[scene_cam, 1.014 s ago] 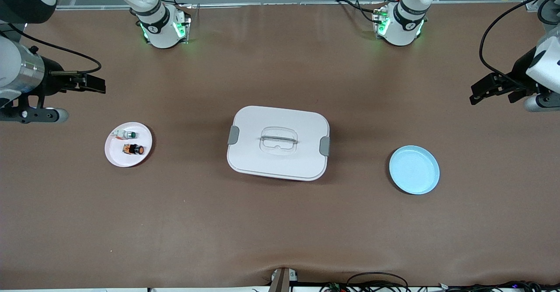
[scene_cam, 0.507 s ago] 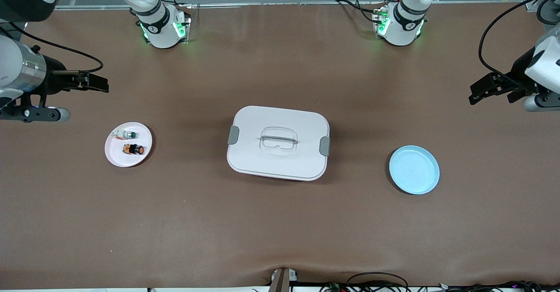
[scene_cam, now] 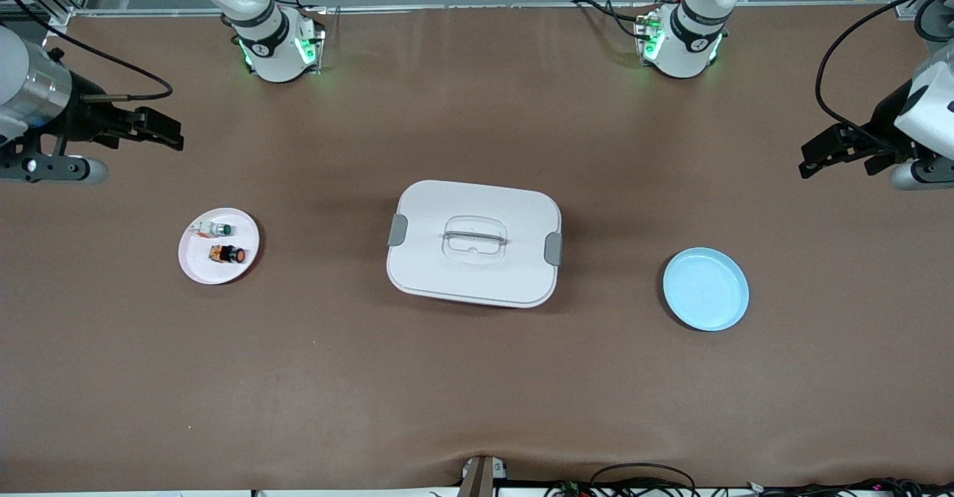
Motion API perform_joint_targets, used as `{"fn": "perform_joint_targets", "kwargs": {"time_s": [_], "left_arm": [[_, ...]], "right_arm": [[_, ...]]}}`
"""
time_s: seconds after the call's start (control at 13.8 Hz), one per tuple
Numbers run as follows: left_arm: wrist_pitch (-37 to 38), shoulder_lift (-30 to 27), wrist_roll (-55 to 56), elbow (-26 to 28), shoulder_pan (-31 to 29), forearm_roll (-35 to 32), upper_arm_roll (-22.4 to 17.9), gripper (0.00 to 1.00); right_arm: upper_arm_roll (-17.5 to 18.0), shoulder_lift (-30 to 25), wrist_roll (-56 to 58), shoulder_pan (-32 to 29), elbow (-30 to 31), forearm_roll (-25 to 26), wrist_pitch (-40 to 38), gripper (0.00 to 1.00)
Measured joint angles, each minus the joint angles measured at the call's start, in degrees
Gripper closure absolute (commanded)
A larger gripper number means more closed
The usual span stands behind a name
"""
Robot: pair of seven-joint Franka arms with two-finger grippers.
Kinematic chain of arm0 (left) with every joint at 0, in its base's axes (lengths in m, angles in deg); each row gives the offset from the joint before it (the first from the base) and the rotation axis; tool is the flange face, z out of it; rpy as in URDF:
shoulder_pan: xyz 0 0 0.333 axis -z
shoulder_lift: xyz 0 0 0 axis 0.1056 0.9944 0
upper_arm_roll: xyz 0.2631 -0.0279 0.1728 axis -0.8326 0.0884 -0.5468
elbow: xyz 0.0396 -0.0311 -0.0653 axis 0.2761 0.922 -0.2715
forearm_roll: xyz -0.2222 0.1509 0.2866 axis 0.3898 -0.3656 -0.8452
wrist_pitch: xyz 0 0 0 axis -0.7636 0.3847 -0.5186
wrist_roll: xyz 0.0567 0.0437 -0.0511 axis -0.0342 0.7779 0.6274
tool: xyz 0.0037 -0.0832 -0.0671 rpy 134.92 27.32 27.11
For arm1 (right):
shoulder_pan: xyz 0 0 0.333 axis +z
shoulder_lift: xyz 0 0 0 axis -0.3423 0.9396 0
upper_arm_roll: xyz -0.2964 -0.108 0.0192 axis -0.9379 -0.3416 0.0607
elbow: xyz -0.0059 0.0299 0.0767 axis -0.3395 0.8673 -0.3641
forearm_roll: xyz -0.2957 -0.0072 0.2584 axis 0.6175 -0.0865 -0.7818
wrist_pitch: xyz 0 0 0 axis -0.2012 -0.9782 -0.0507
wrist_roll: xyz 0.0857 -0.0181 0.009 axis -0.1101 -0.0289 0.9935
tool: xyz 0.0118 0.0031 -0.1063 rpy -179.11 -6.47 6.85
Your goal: Transfer orange switch to right arm and place
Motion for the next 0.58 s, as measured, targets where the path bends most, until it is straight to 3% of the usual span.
{"fn": "perform_joint_targets", "kwargs": {"time_s": [0.22, 0.58], "left_arm": [[0.0, 0.0, 0.0, 0.0, -0.05, 0.0, 0.0, 0.0], [0.0, 0.12, 0.0, 0.0, -0.3, 0.0, 0.0, 0.0]], "right_arm": [[-0.04, -3.45, -0.07, 0.0, 4.75, -0.01, 2.63, 0.0], [-0.51, -4.32, -0.35, -0.13, 6.01, -0.01, 4.07, 0.0]]}}
